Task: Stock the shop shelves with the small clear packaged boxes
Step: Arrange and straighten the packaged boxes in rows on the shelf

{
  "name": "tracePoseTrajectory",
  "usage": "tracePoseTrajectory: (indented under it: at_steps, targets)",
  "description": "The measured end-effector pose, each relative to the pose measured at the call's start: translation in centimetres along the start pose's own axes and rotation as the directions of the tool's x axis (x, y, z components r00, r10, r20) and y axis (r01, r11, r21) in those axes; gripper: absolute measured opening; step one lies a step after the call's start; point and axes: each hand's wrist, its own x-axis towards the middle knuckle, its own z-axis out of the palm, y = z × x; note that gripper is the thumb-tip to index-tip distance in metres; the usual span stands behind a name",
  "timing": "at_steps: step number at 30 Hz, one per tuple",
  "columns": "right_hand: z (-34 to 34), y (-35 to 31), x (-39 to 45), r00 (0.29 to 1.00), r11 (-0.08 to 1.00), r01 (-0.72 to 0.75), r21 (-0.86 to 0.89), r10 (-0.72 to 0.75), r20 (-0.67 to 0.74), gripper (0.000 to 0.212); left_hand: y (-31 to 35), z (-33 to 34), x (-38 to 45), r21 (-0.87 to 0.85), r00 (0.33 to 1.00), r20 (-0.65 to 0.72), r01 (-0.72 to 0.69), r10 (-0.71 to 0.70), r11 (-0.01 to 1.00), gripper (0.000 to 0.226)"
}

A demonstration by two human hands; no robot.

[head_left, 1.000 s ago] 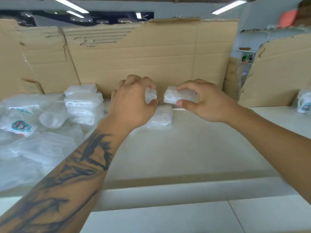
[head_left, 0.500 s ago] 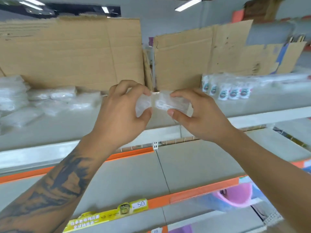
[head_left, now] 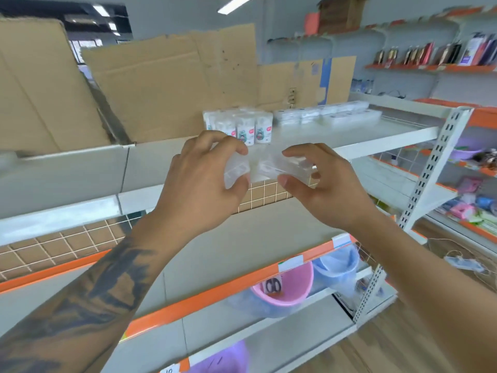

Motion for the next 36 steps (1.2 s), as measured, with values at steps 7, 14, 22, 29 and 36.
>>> tracePoseTrajectory:
  at_steps: [7,14,22,29,36]
  targets:
    - [-5.5,8.3,0.0,0.996,0.998,-0.065,-0.021,0.063,-0.064,0.039,5.3,7.2,6.1,-0.012,0.996,0.048,-0.081,0.082,0.997,0.037]
    - [-9.9,16.7,1.3,0.99,0.994,-0.105,0.027,0.107,-0.091,0.039,9.6,16.2,12.5,-0.088,0.994,0.041,-0.102,0.106,0.991,0.036]
    - [-12.6,25.1,13.8,0.996,0.997,-0.079,0.003,0.079,-0.029,0.041,8.9,21.6,21.8,0.037,0.998,0.048,0.041,-0.042,0.998,0.034]
    - [-11.2,30.3,22.8,0.996,1.0,0.005,-0.014,-0.003,0.086,0.041,7.6,24.0,26.9,0.199,0.985,0.089,0.13,-0.15,0.971,0.034]
    - [-9.8,33.4,30.4,0.963,0.998,0.057,0.04,-0.066,0.262,0.042,5.4,26.4,31.5,0.279,0.927,0.198,0.258,-0.318,0.925,0.031]
